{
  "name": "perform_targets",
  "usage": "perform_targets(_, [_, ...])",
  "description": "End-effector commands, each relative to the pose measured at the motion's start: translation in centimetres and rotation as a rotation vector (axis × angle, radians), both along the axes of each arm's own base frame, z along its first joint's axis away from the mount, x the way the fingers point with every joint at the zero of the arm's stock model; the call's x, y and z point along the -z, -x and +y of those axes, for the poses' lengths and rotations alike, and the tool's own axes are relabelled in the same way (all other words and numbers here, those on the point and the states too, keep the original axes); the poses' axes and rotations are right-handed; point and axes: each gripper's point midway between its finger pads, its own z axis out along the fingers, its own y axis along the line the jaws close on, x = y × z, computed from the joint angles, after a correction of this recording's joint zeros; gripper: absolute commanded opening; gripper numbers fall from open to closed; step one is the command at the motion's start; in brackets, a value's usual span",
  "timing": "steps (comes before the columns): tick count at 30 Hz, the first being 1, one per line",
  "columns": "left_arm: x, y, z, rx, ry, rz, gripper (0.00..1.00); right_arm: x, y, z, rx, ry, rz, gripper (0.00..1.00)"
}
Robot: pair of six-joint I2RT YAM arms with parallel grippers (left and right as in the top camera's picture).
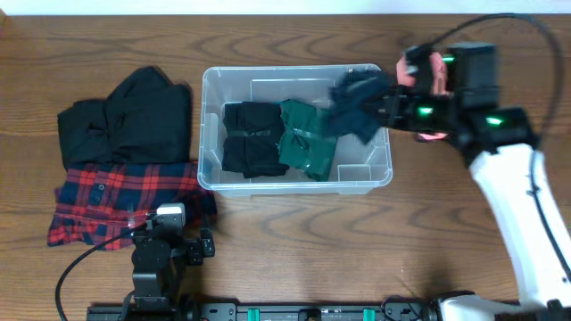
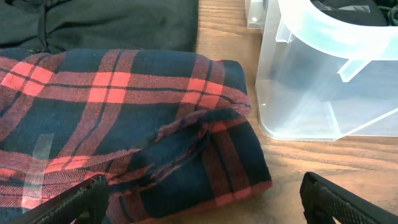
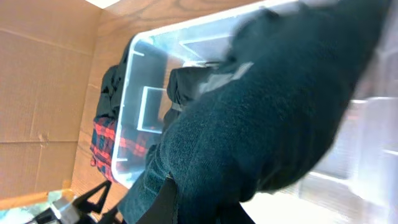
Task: Pack container
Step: 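Lower the navy item into the bin's right side and release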
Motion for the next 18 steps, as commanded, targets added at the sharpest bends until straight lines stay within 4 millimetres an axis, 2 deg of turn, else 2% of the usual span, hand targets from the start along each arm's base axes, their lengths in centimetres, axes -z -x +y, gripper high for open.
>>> perform_targets(1, [0.3, 0.0, 0.2, -0.006, -0.008, 0.002, 0.98, 2.4, -1.1, 1.5, 0.082, 0.011, 0.077, 0.02])
perform_targets(6, [0.3, 0.0, 0.2, -0.006, -0.008, 0.002, 0.98, 5.6, -2.9, 2.8, 0.088, 0.034, 0.114, 0.01])
perform_targets(10, [0.3, 0.0, 0.2, -0.006, -0.008, 0.002, 0.98, 8.6, -2.8, 2.8, 0.092, 0.062, 0.205, 0.01])
perform_targets(14, [0.3, 0.0, 0.2, -0.006, -0.008, 0.002, 0.98, 10.7, -2.8, 2.0, 0.121, 0.122, 0.249, 0.02])
perform_targets(15, [0.3, 0.0, 0.2, -0.006, -0.008, 0.002, 0.98, 10.8, -2.5, 1.9, 0.115, 0.131, 0.256, 0.03])
perform_targets(18, [0.3, 0.0, 0.2, -0.006, -0.008, 0.002, 0.98, 10.6, -1.3, 2.6, 0.028, 0.117, 0.262, 0.24])
